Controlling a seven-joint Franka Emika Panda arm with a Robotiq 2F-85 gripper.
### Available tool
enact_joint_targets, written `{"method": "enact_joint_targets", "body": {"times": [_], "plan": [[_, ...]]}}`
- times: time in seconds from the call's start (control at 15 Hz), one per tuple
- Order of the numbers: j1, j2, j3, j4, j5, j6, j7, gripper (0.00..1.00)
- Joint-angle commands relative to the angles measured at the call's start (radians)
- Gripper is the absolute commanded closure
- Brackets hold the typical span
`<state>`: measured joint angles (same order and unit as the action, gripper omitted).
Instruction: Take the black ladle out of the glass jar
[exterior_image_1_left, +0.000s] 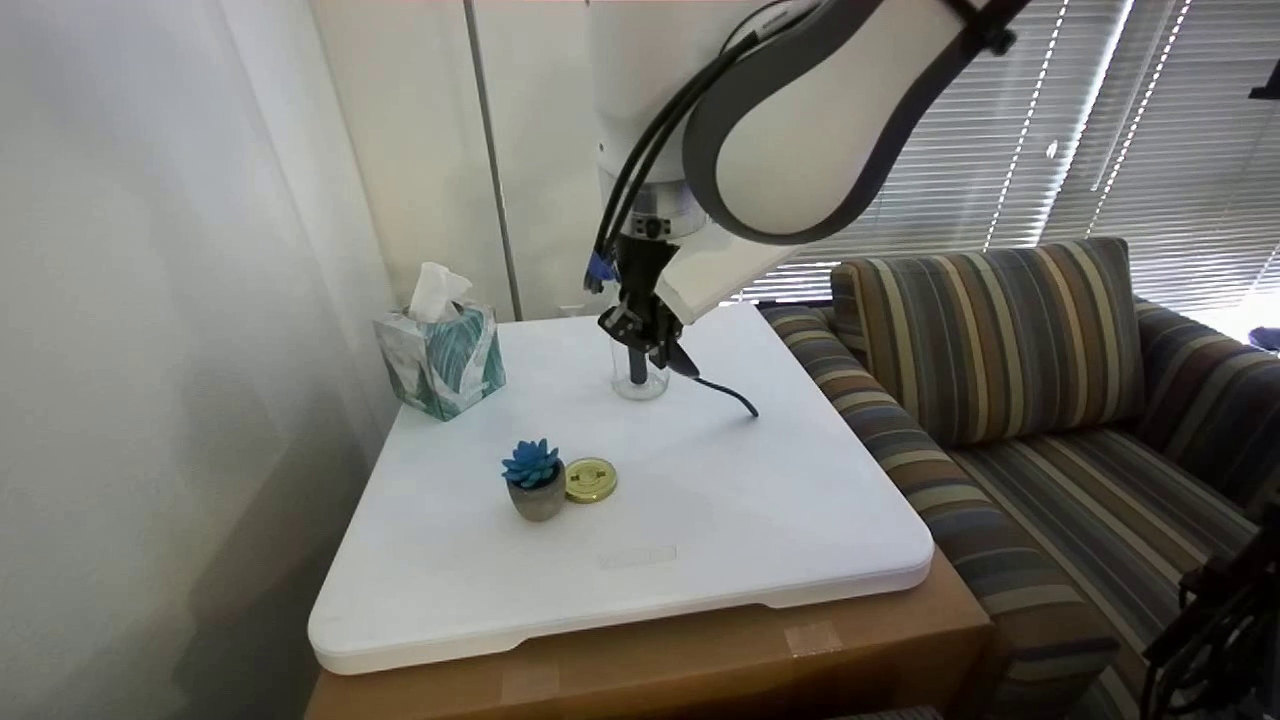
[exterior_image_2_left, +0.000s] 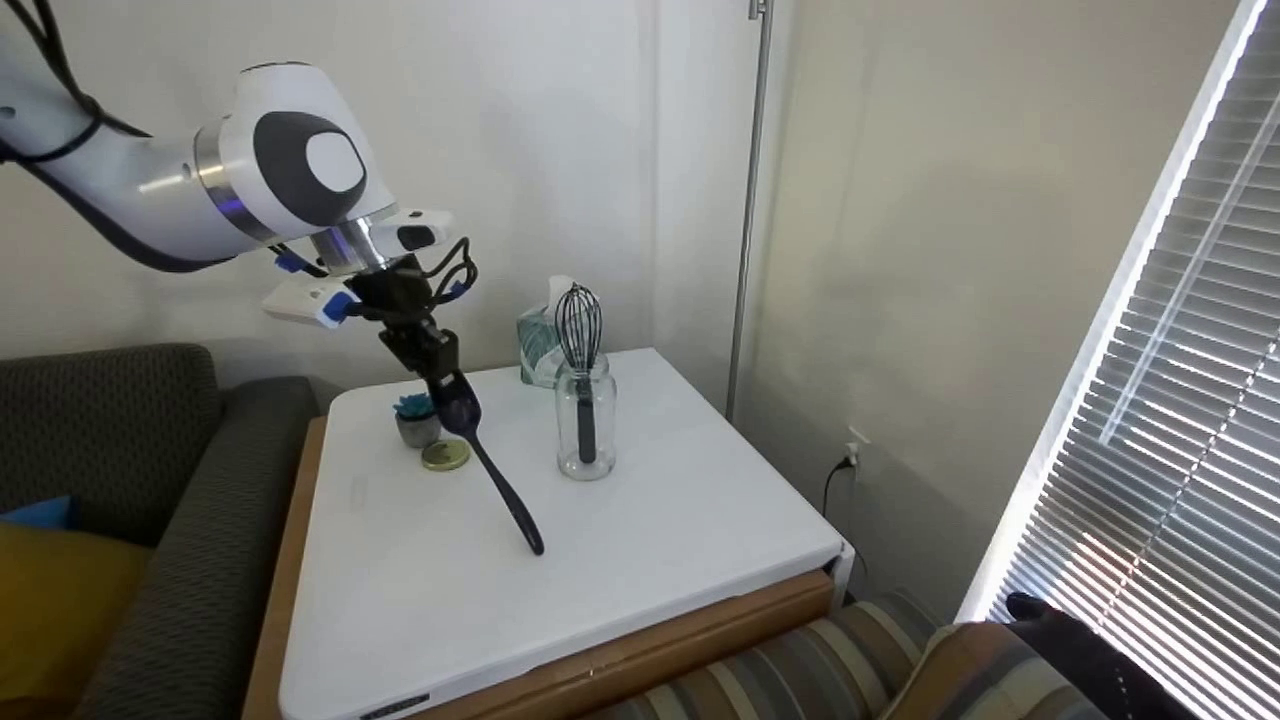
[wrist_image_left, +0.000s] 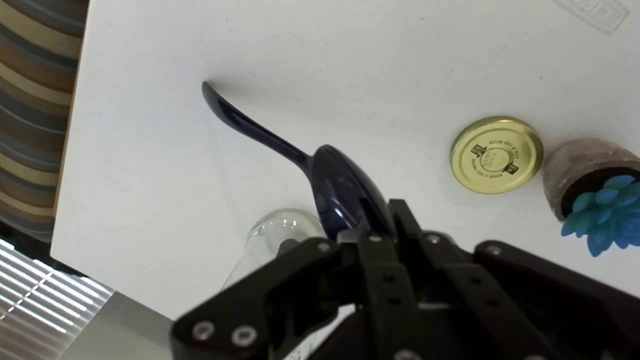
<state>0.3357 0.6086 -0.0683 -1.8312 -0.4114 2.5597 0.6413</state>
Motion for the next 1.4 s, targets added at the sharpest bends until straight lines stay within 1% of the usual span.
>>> {"method": "enact_joint_targets", "body": {"times": [0.0, 0.13, 0.27, 0.47, 0.53, 0.93, 1.13, 1.33], "plan": [[0.035, 0.103, -0.039, 0.106, -0.015, -0.021, -0.033, 0.98], [0.05, 0.134, -0.05, 0.145, -0.005, -0.05, -0.025, 0.98], [0.073, 0.156, -0.075, 0.179, 0.0, -0.091, 0.029, 0.98], [0.133, 0.189, -0.135, 0.232, -0.061, -0.184, 0.114, 0.98], [0.15, 0.203, -0.15, 0.254, -0.085, -0.24, 0.129, 0.98], [0.173, 0.272, -0.161, 0.343, -0.202, -0.474, 0.168, 0.98], [0.173, 0.299, -0.144, 0.382, -0.266, -0.56, 0.212, 0.98], [0.16, 0.328, -0.113, 0.422, -0.297, -0.612, 0.223, 0.98]]}}
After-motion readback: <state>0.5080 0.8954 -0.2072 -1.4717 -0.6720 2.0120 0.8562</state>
